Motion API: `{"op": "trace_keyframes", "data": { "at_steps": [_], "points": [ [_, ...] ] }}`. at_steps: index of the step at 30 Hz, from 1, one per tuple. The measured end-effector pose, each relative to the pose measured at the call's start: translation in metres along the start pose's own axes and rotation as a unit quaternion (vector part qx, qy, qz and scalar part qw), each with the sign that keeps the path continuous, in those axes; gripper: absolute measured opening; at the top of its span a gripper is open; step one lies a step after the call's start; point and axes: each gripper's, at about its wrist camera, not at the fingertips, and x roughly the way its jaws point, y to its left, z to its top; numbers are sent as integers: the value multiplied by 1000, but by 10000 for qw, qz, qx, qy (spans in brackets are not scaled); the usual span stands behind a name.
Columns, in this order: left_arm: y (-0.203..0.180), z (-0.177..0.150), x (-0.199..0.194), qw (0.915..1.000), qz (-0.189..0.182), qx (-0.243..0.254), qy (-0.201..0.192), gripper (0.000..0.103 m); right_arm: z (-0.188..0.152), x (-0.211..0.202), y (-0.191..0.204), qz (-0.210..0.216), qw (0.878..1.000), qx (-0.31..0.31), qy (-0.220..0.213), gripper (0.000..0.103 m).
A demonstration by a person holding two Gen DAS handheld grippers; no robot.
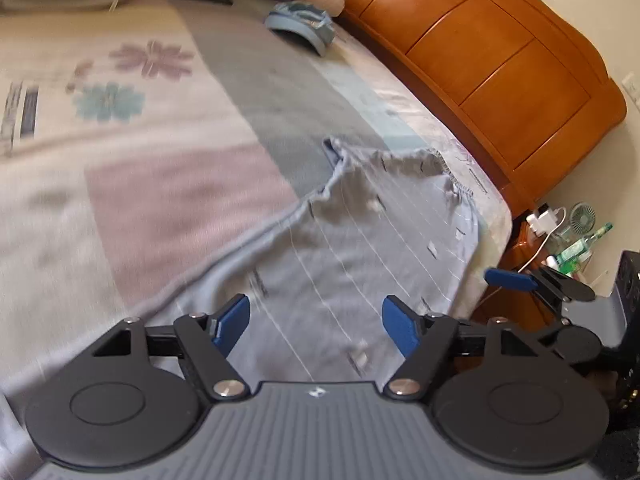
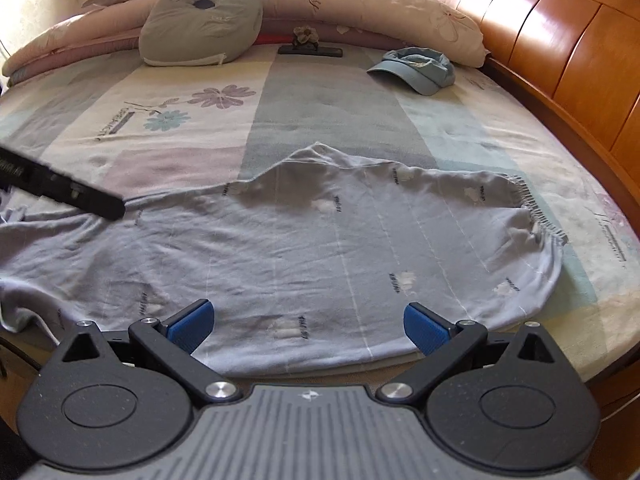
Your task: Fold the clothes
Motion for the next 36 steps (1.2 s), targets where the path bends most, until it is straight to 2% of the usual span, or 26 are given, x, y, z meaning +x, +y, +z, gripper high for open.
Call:
{"op": "trace_keyframes", "data": {
  "at_steps": [2,6,9,12,15,17,20,21,23,29,31,36],
  "points": [
    [4,-11,4,9996,154,-217,78,73,3,2,1,108,9999,-85,-22,103],
    [1,-21,-4,9975,403,-563,-106,74,9,12,-1,339,9991,-262,-58,103],
    [-7,-24,-19,9943,806,-608,-356,74,17,23,-2,519,9978,-396,-113,103],
    [-14,-28,-42,9855,1378,-748,-649,74,24,32,-1,717,9947,-708,-219,103],
    [-17,-35,-68,9665,2194,-992,-883,74,30,42,-2,978,9884,-1114,-316,103],
    [-19,-41,-83,9482,2819,-1117,-945,74,32,50,-4,1127,9842,-1323,-341,103],
    [-15,-42,-96,9124,3795,-1270,-859,74,31,60,-9,1292,9798,-1489,-329,103],
    [-12,-41,-97,9016,4052,-1292,-785,74,31,62,-12,1343,9790,-1499,-330,103],
    [-3,-39,-95,8856,4408,-1325,-624,74,29,62,-21,1478,9776,-1453,-372,103],
    [26,-28,-68,8588,4974,-1223,-54,75,25,61,-42,1596,9777,-1313,-362,103],
    [30,-30,-63,8522,5093,-1196,103,77,24,60,-48,1597,9778,-1309,-355,103],
    [29,-40,-77,8397,5262,-1328,188,78,24,58,-54,1557,9786,-1298,-359,103]
  ]
}}
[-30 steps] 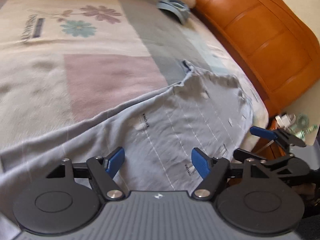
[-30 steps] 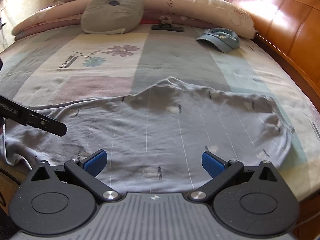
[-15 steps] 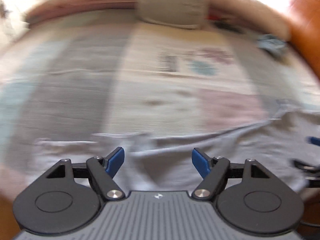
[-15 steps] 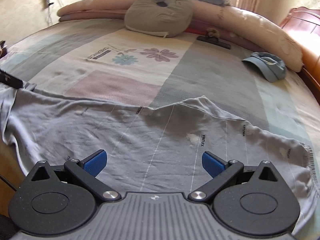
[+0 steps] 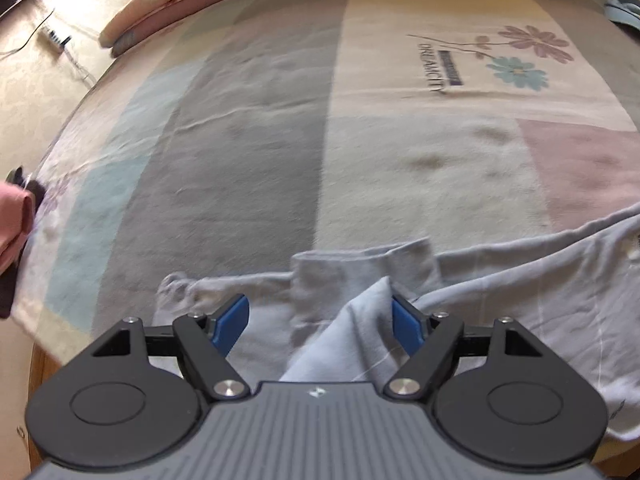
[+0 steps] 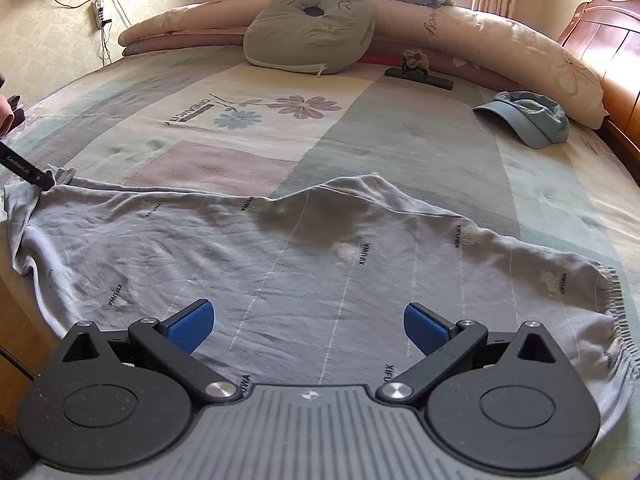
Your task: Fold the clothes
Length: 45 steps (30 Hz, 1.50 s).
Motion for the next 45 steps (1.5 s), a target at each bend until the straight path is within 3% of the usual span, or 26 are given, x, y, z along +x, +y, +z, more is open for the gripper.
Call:
{"op": "trace_keyframes", "data": {
  "at_steps": [2,6,12,17,21,26,34,40,45],
  "points": [
    [9,-7,-3,9998,171,-53,72,77,2,1,1,-2,10000,-34,-8,103],
    [32,-23,-11,9994,90,-335,96,77,11,4,9,53,9999,-133,-57,103],
    [70,-49,-5,9941,-415,-987,143,78,26,13,33,144,9993,-334,-82,103],
    [103,-76,12,9752,-1117,-1897,221,79,33,19,58,130,9986,-513,-19,103],
    [116,-92,12,9691,-1320,-2075,181,80,38,18,76,97,9980,-627,1,103],
    [138,-112,26,9427,-1819,-2780,307,80,43,22,91,102,9973,-720,84,103],
    [128,-99,-11,9588,-1862,-2132,-224,79,53,29,105,210,9956,-909,94,103],
    [94,-64,-33,9767,-1805,-1012,-569,77,54,29,108,290,9954,-916,62,103],
    [49,-39,-40,9822,-1749,-119,-668,77,51,27,105,280,9963,-808,33,103]
  ]
}}
